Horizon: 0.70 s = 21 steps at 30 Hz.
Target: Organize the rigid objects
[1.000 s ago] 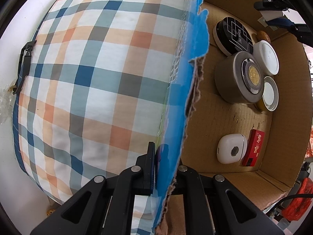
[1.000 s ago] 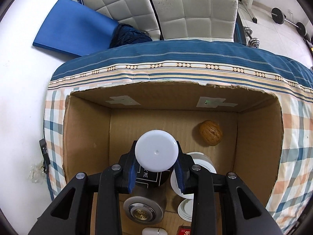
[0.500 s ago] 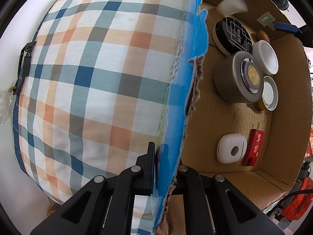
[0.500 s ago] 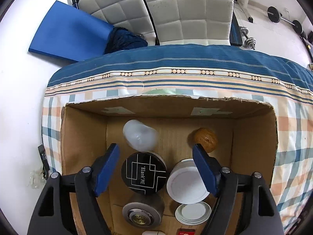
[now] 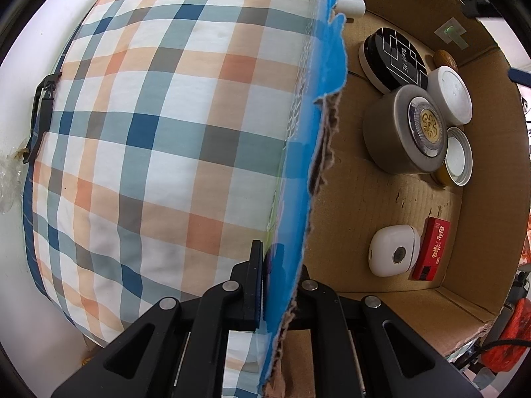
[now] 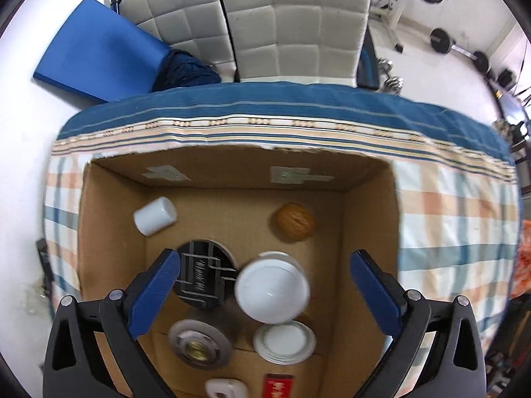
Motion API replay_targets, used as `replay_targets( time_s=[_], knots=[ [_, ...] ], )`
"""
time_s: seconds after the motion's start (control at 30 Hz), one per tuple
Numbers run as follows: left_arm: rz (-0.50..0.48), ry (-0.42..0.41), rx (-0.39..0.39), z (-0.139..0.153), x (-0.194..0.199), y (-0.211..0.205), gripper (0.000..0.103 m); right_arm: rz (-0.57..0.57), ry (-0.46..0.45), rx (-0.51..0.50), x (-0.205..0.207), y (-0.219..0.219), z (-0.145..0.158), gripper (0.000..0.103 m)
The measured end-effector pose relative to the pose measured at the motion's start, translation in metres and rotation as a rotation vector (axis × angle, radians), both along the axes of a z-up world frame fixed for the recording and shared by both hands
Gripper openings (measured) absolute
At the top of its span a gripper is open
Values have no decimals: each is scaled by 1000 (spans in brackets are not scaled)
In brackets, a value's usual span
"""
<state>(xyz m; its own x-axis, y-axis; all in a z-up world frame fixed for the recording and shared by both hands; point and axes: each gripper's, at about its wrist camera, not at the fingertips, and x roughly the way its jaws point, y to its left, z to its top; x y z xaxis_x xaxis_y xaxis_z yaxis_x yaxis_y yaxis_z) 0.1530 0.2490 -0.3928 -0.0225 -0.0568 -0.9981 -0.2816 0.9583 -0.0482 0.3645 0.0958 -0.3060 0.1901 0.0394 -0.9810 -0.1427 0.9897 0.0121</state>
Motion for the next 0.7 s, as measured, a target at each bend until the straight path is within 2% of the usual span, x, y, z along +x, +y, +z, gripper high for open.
replay_targets(
  time_s=[0.23,0.4,0.5,0.6,0.67,0.7],
  knots=[
    [1,-7,4,5,1,-2,5,-15,46,-11,-33,-21,4,103],
    [-13,-22,52,23,2,-7,10,-18,58,7,-64,-33,8,103],
    [-32,-53,122,44,-2,-14,21,-12,46,15,-83,-39,15,103],
    [-46,-104,163,68,-3,-20,28,-4,25,13,-99,-44,23,103],
    [-46,-140,183,84,-3,-24,40,3,17,16,-111,-48,30,103],
    [-43,-163,187,94,-1,-24,52,4,14,21,-117,-51,33,103]
  ],
)
